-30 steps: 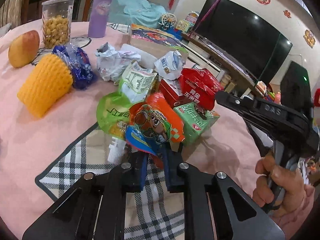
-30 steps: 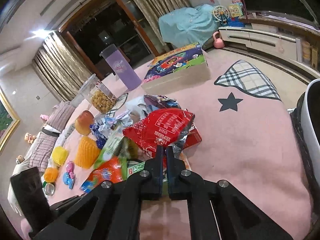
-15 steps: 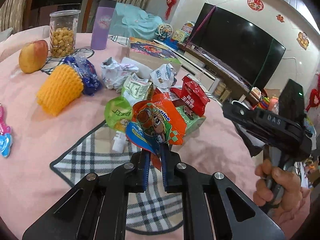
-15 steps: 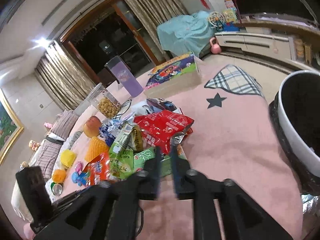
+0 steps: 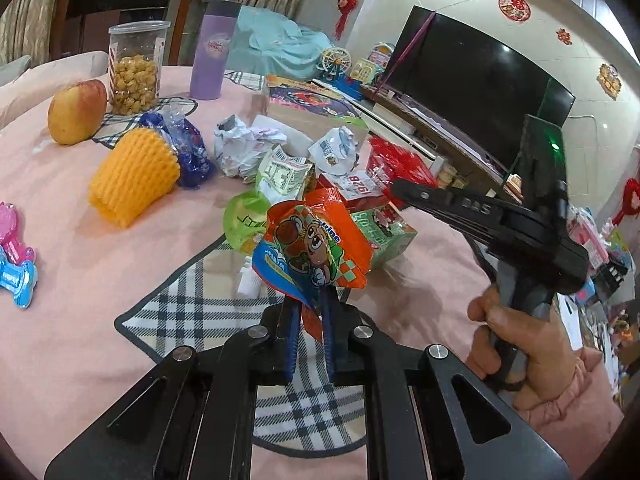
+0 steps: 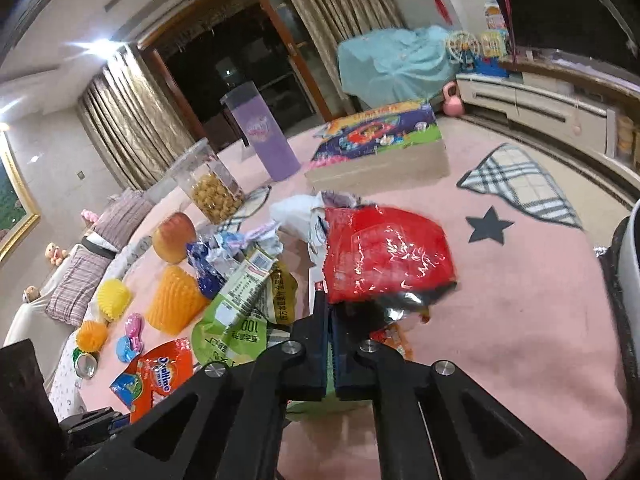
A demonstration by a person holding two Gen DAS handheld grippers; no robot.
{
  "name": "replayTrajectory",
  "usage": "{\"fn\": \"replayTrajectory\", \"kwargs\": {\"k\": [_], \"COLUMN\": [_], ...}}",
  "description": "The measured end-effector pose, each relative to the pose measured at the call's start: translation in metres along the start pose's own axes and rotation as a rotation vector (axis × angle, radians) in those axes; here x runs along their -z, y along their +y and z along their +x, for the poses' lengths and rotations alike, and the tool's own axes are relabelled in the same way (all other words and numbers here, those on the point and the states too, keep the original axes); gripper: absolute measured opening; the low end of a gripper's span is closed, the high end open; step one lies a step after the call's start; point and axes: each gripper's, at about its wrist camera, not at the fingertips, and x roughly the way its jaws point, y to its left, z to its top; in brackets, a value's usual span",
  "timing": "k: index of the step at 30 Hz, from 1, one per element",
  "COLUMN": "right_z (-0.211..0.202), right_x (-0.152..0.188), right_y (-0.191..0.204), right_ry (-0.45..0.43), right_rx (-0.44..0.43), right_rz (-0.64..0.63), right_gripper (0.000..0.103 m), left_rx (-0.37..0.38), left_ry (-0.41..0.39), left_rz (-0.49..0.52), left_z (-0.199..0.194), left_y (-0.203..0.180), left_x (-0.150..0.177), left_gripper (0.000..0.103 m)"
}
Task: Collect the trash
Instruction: 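Grasp the orange cartoon snack bag with the left tool while the right tool grasps the red bag, then carry both bags over the trash bin and open both tools to drop them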
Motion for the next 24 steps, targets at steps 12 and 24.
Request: {"fn": "replayTrajectory", "kwargs": {"k": [12, 24], "right_z": [-0.098, -0.160], "right_x": [0.012, 0.030], "right_y": [-0.040, -0.089], "right_ry": [-0.080, -0.128], "right_rx": [0.023, 0.104], "right_rz": [0.069, 0.150], "right_gripper": [0.001, 0.001], "left_rx": [0.100, 0.186], "left_ry": [0.018, 0.065], "left_rz": [0.081, 0.197], "left_z": [0.015, 0.042], "left_y": [-0.055, -0.129], "left_x": [-0.009, -0.009], "left_gripper": [0.009, 0.009]}}
